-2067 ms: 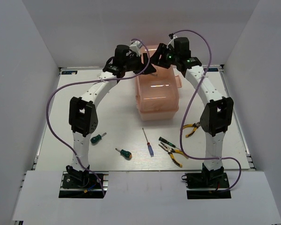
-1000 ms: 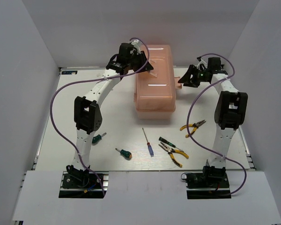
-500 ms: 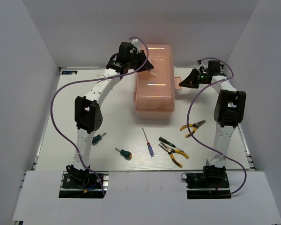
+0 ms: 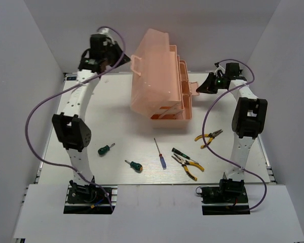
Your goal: Sort the tools into containers
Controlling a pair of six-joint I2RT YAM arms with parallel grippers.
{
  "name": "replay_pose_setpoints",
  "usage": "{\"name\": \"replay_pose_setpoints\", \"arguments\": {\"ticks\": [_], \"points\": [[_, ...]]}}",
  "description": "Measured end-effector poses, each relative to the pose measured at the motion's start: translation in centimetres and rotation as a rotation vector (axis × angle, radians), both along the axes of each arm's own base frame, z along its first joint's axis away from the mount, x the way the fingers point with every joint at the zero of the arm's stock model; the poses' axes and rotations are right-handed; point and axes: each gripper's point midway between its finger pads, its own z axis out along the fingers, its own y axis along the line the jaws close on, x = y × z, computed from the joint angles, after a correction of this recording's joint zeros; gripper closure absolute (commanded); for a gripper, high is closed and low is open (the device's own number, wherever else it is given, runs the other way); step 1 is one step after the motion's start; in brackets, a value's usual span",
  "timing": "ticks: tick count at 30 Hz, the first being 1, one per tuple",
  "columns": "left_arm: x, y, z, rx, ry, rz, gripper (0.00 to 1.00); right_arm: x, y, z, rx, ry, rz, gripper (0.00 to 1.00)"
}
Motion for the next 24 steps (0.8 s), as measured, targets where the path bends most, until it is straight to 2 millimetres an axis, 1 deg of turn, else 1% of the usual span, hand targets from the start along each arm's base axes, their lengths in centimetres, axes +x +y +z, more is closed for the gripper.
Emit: {"name": "replay_pose_setpoints", "arguments": {"ticks": [4, 6, 7, 10, 12, 14, 15, 16, 17, 18, 19, 20, 22, 23, 24], "points": [[0.2, 7.6, 2.6, 0.063, -0.044, 0.168, 1.0, 0.3, -0.9, 0.3, -0.034, -0.02, -0.021, 1.0], [-0.3, 10.5, 2.9, 0.105, -0.039, 0.237, 1.0, 0.5, -1.4, 0.3, -0.052, -0.028, -0.032, 1.0], [-0.7, 11.3, 2.6, 0.124, -0.03, 0.257, 1.0, 0.5, -1.7, 0.3, -0.055, -0.03, -0.038, 1.0], [-1.8, 12.6, 0.6, 0.178, 0.034, 0.287, 1.0, 0.7, -2.3, 0.4, -0.071, -0.037, -0.051, 1.0], [-2.3, 13.3, -1.4, 0.21, 0.093, 0.298, 1.0, 0.7, -2.5, 0.4, -0.077, -0.039, -0.056, 1.0], [-2.6, 13.9, -2.8, 0.23, 0.136, 0.306, 1.0, 0.7, -2.6, 0.4, -0.083, -0.042, -0.055, 1.0], [-2.8, 14.2, -3.4, 0.237, 0.154, 0.309, 1.0, 0.6, -2.6, 0.4, -0.086, -0.044, -0.054, 1.0], [-3.0, 14.5, -3.7, 0.247, 0.167, 0.31, 0.98, 0.6, -2.6, 0.4, -0.089, -0.045, -0.054, 1.0], [-3.0, 14.7, -3.8, 0.251, 0.171, 0.308, 0.93, 0.6, -2.7, 0.4, -0.092, -0.047, -0.054, 1.0], [-3.0, 14.8, -3.8, 0.255, 0.165, 0.302, 0.9, 0.6, -2.7, 0.4, -0.095, -0.047, -0.054, 1.0], [-3.0, 14.9, -3.5, 0.259, 0.154, 0.293, 0.88, 0.5, -2.8, 0.5, -0.098, -0.047, -0.055, 0.95], [-3.0, 14.9, -3.1, 0.259, 0.138, 0.28, 0.8, 0.5, -2.8, 0.5, -0.1, -0.048, -0.054, 0.78], [-3.1, 14.5, -2.1, 0.261, 0.098, 0.251, 0.7, 0.4, -2.8, 0.5, -0.107, -0.05, -0.049, 0.42], [-3.3, 14.2, -1.3, 0.257, 0.071, 0.232, 0.65, 0.3, -3.0, 0.3, -0.118, -0.048, -0.049, 0.14], [-3.6, 13.8, -0.3, 0.252, 0.038, 0.212, 0.5, 0.3, -3.3, 0.2, -0.128, -0.052, -0.046, 0.1]]}}
